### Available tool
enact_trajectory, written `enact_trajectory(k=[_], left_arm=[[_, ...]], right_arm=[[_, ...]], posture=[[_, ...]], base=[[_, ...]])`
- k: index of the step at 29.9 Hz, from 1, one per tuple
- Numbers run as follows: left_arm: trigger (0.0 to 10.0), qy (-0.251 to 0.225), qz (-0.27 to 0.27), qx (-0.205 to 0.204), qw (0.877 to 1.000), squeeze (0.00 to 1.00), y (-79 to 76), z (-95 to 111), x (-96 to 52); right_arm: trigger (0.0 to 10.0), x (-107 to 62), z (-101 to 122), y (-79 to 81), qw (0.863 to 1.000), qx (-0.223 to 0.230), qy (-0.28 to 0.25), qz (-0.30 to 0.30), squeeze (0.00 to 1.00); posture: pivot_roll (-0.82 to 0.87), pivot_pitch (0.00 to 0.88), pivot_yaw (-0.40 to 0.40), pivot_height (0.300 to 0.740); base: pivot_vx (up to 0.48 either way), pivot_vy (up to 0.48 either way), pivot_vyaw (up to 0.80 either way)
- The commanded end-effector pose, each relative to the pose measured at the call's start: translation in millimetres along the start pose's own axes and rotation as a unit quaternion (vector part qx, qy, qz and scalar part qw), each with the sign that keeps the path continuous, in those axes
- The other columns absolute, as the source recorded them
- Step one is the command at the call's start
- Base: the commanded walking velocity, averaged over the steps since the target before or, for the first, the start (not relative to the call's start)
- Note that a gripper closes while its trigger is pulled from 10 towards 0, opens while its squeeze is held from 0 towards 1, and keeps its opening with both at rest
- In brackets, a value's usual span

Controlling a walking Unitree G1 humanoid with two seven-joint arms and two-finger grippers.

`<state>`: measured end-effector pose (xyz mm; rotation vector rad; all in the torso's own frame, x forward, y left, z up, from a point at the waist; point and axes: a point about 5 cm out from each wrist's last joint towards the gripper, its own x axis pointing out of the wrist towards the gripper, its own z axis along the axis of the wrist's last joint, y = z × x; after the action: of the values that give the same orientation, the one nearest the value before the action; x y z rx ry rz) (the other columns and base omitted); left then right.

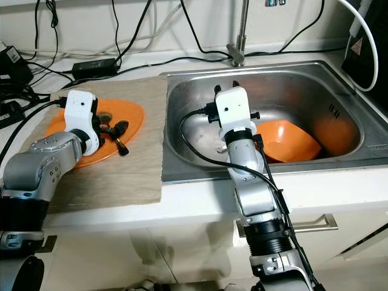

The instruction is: Kitchen organization

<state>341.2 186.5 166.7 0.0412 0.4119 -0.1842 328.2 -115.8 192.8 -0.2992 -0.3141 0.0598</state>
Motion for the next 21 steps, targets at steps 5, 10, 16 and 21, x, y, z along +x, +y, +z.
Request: enact_trajectory(k=[5, 10, 16, 21], left_arm=[[10.0, 0.043, -0.007, -0.034, 0.998, 0.00, 6.2, -3.7, -0.4], [10.0, 0.060, -0.015, -0.070, 0.996, 0.00, 6.0, -5.4, -0.1], [10.0, 0.070, -0.026, -0.097, 0.993, 0.00, 3.0, -5.1, 2.0], [0.0, 0.069, -0.023, -0.099, 0.992, 0.00, 4.7, -4.7, 3.6]], right_arm=[[10.0, 1.7, 5.3, 5.1, 1.000, 0.004, -0.002, 0.010, 0.00], [10.0, 3.2, 6.2, 7.1, 1.000, 0.005, -0.002, 0.013, 0.00], [10.0, 4.1, 6.4, 8.2, 1.000, 0.006, -0.001, 0.015, 0.00], [10.0, 4.9, 7.6, 8.2, 1.000, 0.007, -0.002, 0.016, 0.00]], posture=[[-0.08, 0.000, 0.125, 0.740], [-0.08, 0.000, 0.127, 0.740], [-0.08, 0.000, 0.125, 0.740], [-0.08, 0.000, 0.124, 0.740]], base=[[0.000, 0.000, 0.00], [0.000, 0.000, 0.00], [0.000, 0.000, 0.00], [0.000, 0.000, 0.00]])
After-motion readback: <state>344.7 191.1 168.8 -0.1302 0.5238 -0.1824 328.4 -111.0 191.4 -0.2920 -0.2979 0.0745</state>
